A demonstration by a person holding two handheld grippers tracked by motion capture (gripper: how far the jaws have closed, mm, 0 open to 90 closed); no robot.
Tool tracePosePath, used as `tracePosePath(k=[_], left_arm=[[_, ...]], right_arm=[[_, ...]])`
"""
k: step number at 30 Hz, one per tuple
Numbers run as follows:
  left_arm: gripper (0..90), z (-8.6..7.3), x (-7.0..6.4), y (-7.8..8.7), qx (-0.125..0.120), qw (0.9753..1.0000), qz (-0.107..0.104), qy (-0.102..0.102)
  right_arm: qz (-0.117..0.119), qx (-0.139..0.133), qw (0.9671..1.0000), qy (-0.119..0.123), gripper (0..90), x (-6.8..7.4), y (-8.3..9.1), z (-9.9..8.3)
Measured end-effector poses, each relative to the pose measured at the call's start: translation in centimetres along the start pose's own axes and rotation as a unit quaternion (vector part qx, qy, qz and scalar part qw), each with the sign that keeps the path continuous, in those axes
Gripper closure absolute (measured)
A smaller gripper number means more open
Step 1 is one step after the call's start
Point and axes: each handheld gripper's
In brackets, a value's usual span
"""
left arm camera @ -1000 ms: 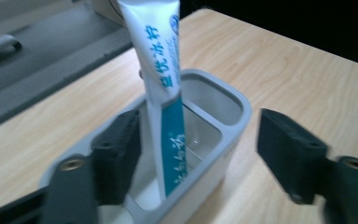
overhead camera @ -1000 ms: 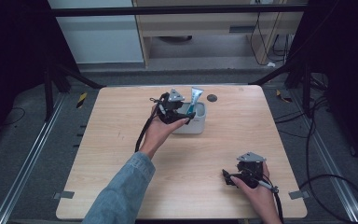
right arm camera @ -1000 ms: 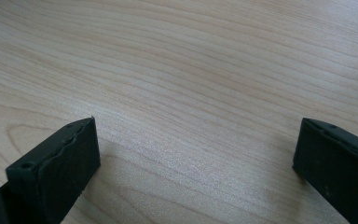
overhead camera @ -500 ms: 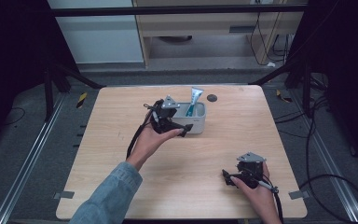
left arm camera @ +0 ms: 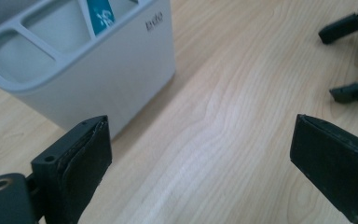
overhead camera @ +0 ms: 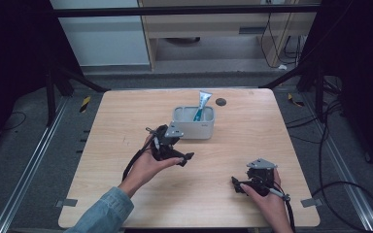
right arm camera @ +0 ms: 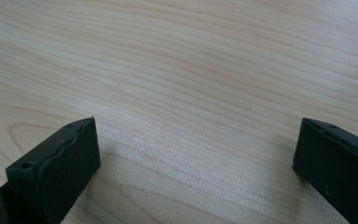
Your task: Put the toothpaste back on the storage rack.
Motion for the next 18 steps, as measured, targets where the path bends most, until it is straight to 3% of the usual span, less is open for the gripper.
tracePosePath(k=[7,18], left_arm=[[4.9,-2.1,-0.7,0.1,0.016,0.9998,0.005,-0.012],[4.3,-5.5,-0.8,0.9,0.032,0.9995,0.006,0.001]], right_arm=[[0.002,0.001,1.0000,-0.002,0.7,0.0,0.0,0.0],[0.002,0.000,1.0000,-0.002,0.7,0.0,0.0,0.0]])
Point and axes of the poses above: each handheld gripper's, and its own axes: y roughly backward along the jaws, z roughly out of its top, x roughly to its left, and after that the axes turned 9 degrees about x, right-handed
